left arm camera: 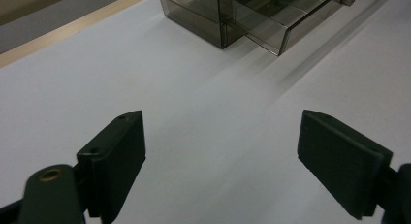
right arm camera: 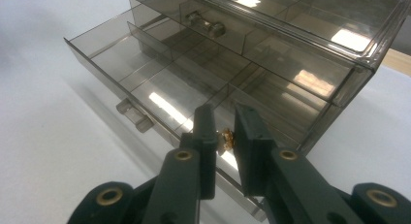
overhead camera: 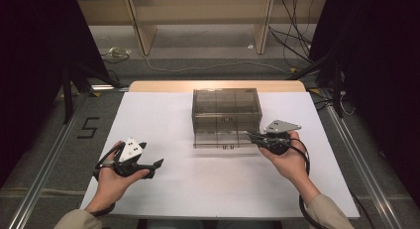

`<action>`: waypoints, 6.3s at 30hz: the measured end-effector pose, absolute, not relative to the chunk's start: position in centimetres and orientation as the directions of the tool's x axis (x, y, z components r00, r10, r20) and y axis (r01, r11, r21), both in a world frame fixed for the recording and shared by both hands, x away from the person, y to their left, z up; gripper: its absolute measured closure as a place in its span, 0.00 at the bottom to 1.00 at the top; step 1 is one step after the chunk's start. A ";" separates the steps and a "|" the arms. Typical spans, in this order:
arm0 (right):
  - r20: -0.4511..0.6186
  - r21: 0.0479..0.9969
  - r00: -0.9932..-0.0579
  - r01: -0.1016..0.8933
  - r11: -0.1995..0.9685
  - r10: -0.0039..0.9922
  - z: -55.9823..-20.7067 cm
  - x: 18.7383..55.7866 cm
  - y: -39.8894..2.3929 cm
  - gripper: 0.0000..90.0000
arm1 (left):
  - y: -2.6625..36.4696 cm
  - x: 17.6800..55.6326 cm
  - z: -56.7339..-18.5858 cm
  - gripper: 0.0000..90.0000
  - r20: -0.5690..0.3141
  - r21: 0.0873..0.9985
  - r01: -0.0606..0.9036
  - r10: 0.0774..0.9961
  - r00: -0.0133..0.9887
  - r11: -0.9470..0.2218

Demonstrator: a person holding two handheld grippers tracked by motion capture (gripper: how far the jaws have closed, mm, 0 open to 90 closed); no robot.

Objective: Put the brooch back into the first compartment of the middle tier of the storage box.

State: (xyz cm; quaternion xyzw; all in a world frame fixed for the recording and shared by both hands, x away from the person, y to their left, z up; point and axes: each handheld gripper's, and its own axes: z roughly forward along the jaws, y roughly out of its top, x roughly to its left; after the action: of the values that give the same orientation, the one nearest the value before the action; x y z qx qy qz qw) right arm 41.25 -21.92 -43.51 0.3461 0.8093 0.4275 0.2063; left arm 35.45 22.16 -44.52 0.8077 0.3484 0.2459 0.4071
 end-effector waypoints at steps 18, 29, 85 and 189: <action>-0.039 0.835 -0.681 0.379 0.398 0.731 -43.5 41.4 -21.3 0.90 | 22.1 35.5 -44.6 0.20 0.109 0.826 0.369 0.764 0.636 -0.426; -0.033 0.837 -0.683 0.380 0.393 0.730 -43.5 41.6 -20.9 0.89 | 22.1 35.5 -44.6 0.20 0.110 0.825 0.369 0.763 0.636 -0.427; -0.024 0.835 -0.704 0.377 0.402 0.710 -43.6 42.0 -19.0 0.89 | 22.2 35.4 -44.5 0.20 0.112 0.826 0.368 0.764 0.636 -0.427; -0.015 0.834 -0.727 0.369 0.410 0.686 -43.8 42.9 -16.4 0.90 | 22.1 35.4 -44.6 0.20 0.107 0.828 0.368 0.763 0.637 -0.424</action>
State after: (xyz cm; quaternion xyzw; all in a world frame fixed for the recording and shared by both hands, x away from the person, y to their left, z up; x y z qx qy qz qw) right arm 42.86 -16.38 -43.76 0.3218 0.8199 0.4376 0.1812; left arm 35.40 22.13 -44.56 0.8080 0.3500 0.2428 0.4071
